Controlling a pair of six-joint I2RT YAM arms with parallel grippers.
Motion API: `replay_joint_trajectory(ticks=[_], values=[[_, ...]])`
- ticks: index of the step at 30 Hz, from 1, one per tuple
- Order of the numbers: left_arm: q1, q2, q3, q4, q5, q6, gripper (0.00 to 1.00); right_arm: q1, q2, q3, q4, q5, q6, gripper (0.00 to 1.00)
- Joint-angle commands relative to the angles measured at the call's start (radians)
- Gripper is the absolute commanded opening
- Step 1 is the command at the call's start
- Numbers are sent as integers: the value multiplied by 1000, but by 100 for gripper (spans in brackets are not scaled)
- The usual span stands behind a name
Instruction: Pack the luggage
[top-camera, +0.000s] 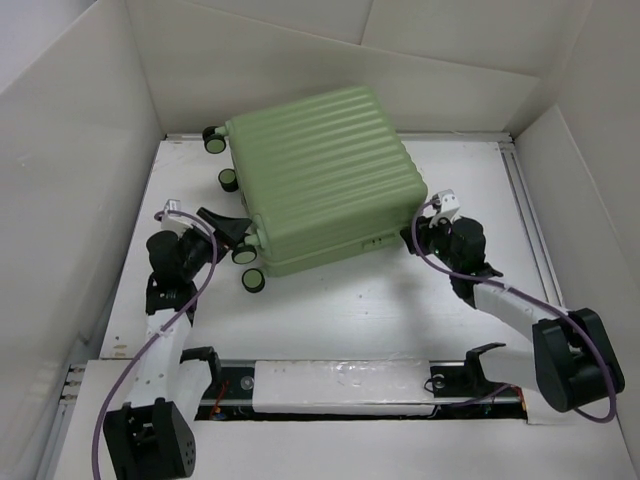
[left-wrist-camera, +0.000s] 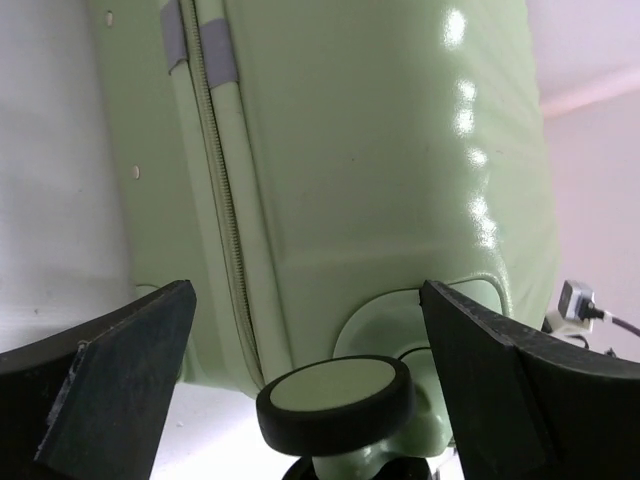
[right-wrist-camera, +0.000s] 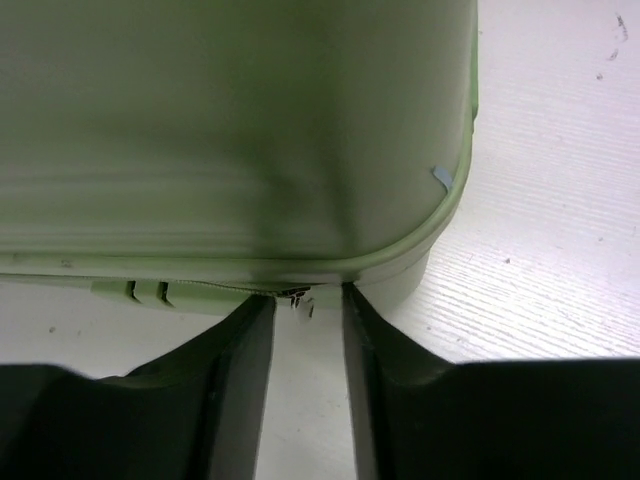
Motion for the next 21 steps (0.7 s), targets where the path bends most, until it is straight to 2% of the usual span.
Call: replay_joint_trajectory(ticks=[1, 4, 7, 10, 12, 13, 15, 17, 19, 20, 21], values=[[-17, 24, -2, 117, 88, 19, 91, -5, 26, 7, 186, -38, 3, 37], [-17, 42, -2, 126, 114, 10, 83, -5, 26, -20, 249, -38, 14, 21], [-17, 53, -11, 154, 151, 1, 76, -5, 26, -20, 269, -38, 34, 11], [-17, 71, -24, 189, 183, -10, 62, -5, 46, -20, 269, -38, 44, 0], [-17, 71, -33, 209, 210, -33, 53, -5, 46, -20, 269, -47, 54, 0], [-17, 71, -33, 220, 211, -33, 39, -5, 46, -32, 269, -56, 54, 0], [-17, 71, -33, 220, 211, -33, 22, -5, 5, -58, 269, -37, 63, 0], [-17, 71, -33, 220, 211, -33, 11, 5, -43, -67, 231, -11, 72, 0], [-17, 71, -24, 220, 211, -33, 2, 16, -133, -67, 119, 18, 72, 0], [-17, 71, -24, 220, 211, -42, 0, 36, -193, -52, 37, 28, 72, 0], [-17, 71, -24, 229, 211, -42, 0, 45, -193, -37, 36, 37, 72, 0]])
